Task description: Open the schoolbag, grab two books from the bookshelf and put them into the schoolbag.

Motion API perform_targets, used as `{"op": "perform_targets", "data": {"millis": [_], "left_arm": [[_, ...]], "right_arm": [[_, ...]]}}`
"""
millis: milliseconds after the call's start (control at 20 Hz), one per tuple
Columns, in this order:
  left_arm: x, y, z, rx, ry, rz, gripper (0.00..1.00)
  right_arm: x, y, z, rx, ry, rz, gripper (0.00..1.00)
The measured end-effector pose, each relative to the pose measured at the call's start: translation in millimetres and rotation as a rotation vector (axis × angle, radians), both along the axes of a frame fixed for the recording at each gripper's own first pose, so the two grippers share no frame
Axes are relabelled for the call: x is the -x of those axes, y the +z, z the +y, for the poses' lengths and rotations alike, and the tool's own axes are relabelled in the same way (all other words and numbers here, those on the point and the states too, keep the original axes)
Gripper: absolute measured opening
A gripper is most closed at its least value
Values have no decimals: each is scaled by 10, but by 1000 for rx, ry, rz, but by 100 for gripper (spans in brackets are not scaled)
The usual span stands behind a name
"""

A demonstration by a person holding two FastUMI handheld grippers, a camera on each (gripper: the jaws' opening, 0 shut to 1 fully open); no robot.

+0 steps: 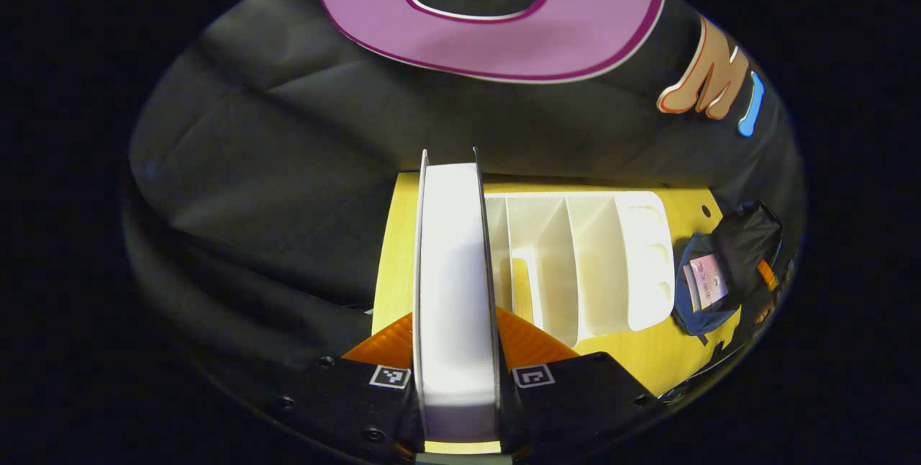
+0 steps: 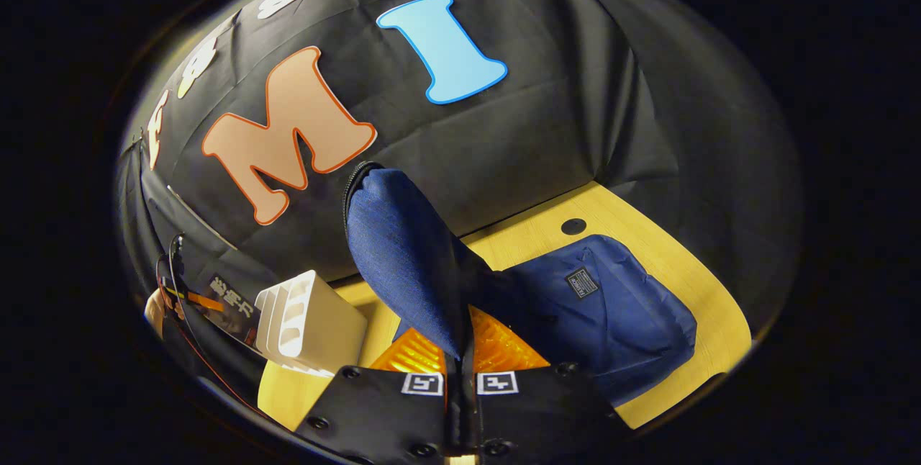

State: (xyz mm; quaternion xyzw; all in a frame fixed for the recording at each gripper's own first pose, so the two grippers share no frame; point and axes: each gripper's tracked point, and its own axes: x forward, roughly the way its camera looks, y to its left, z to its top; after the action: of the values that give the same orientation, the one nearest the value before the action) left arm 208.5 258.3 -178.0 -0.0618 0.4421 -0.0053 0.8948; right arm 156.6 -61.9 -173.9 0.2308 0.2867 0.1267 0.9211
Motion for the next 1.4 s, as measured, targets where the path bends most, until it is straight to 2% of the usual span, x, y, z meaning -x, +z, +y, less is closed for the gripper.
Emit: {"op": "perform_targets", "data": {"millis": [250, 500, 800, 1100, 1400], "left_arm": [[-33, 170, 12, 102, 74, -51, 35], [-79, 259, -56, 307, 140, -95, 35], [-122, 275, -107, 502, 221, -128, 36], [-101, 398, -202, 733, 210, -170, 36], [-120, 454, -267, 863, 208, -182, 36]], "right_arm": [[-13, 3, -1, -5, -2, 0, 3], [-15, 11, 1, 1, 2, 2, 3], [-21, 8, 9, 4, 5, 5, 3], [-21, -6, 13, 7, 8, 11, 3], [-21, -17, 35, 12, 15, 12, 3]]}}
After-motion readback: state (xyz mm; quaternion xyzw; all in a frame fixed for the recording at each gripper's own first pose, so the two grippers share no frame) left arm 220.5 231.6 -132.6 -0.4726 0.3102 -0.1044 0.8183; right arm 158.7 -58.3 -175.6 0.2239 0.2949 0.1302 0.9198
